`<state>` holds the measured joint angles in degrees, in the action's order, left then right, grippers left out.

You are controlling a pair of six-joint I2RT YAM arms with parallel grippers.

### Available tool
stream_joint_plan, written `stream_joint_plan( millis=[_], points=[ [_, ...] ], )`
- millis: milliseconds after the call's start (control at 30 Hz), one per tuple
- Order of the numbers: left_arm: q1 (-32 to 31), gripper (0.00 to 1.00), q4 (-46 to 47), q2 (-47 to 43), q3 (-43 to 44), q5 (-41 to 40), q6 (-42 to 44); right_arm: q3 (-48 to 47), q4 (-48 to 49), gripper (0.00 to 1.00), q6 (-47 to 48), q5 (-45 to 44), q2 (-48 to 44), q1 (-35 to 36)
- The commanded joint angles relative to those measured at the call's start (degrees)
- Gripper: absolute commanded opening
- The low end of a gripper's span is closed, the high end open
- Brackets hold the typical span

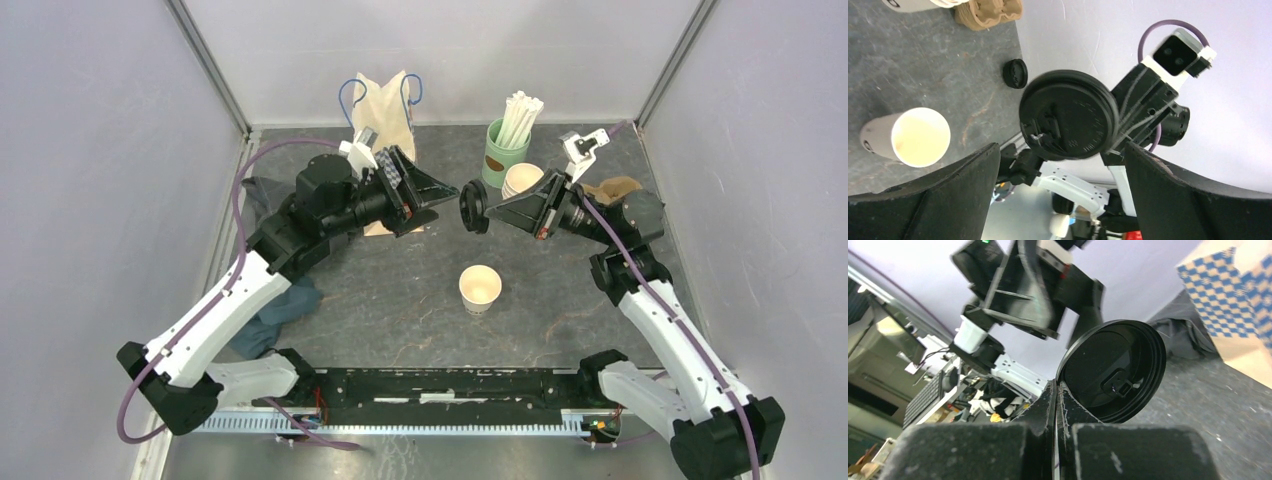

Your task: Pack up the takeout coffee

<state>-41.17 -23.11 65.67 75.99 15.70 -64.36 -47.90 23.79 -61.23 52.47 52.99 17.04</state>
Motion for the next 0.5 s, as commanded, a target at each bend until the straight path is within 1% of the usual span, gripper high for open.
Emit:
stream_joint_plan(
  millis=[0,167,300,467],
  points=[
    [0.21,1.00,10.42,-3.17,-4.44,-0.20,-10.29,-0.90,12.42,0.00,-5.04,-0.69,1.00,3.00],
    [0.13,1.00,15.12,-2.85,-5.76,0.48,-9.40,-1.95,12.65,0.00,-5.62,-2.44,2.56,5.88],
    [0.12,1.00,14.71,-4.06,-5.89,-1.78,-8.14,-2.12,10.93,0.00,-4.39,-3.07,2.99,6.45],
    [0.14,1.00,11.82,-4.43,-6.16,-3.20,-8.32,-1.67,11.37,0.00,-4.53,-3.88,2.76,6.93]
  ],
)
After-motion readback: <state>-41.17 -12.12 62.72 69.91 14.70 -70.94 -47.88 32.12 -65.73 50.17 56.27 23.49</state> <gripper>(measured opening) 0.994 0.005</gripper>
